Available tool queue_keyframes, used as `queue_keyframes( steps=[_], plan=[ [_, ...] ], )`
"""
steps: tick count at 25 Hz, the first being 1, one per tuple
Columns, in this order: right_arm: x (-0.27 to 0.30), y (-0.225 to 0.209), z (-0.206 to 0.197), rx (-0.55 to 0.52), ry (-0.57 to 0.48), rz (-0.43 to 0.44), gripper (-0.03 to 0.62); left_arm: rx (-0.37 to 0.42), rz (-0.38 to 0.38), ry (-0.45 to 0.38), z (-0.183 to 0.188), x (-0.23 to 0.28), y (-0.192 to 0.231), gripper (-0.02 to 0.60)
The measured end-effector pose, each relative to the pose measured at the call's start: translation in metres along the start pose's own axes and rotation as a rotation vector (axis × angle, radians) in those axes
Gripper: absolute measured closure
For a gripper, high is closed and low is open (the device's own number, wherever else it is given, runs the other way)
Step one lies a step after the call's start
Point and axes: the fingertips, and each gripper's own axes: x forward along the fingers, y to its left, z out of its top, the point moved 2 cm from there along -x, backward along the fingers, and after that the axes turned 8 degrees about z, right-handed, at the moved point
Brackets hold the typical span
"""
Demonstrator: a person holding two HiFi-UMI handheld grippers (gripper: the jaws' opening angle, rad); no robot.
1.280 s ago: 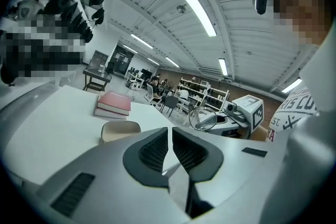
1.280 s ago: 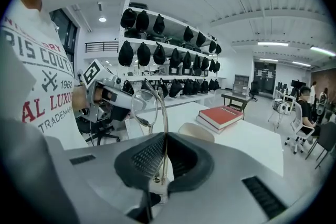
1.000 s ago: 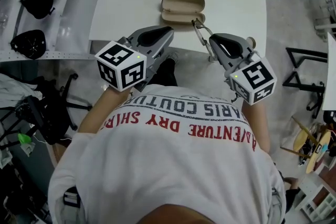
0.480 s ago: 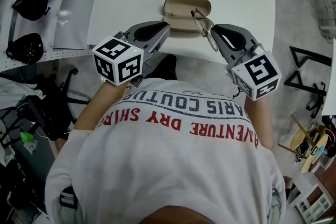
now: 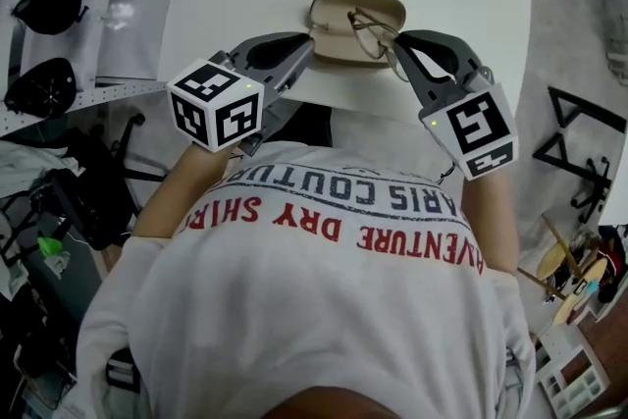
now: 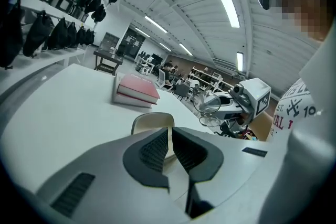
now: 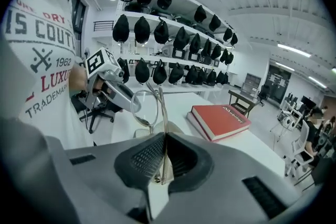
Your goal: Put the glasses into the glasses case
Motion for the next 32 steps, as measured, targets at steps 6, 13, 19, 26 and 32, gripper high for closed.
queue_keyframes(
  steps=[6,13,19,26,32],
  plan=[
    [0.027,-0.005,-0.006,-0.075,0.061,0.036,0.562,-0.017,0.017,0.002,-0.001,0.004,0.013,0.535],
    [0.056,-0.011,-0.015,-0.167,0.139,0.077,0.562,-0.038,0.032,0.009,-0.005,0.008,0.028,0.535],
    [0.08,-0.005,-0.03,-0.24,0.233,0.118,0.562,-0.06,0.032,0.016,-0.013,0.011,0.039,0.535],
    [0.099,0.0,-0.051,-0.29,0.319,0.168,0.562,-0.085,0.033,0.013,-0.018,0.015,0.048,0.535],
    [0.11,0.004,-0.063,-0.342,0.387,0.176,0.562,-0.103,0.036,0.003,-0.023,0.017,0.055,0.535]
  ],
)
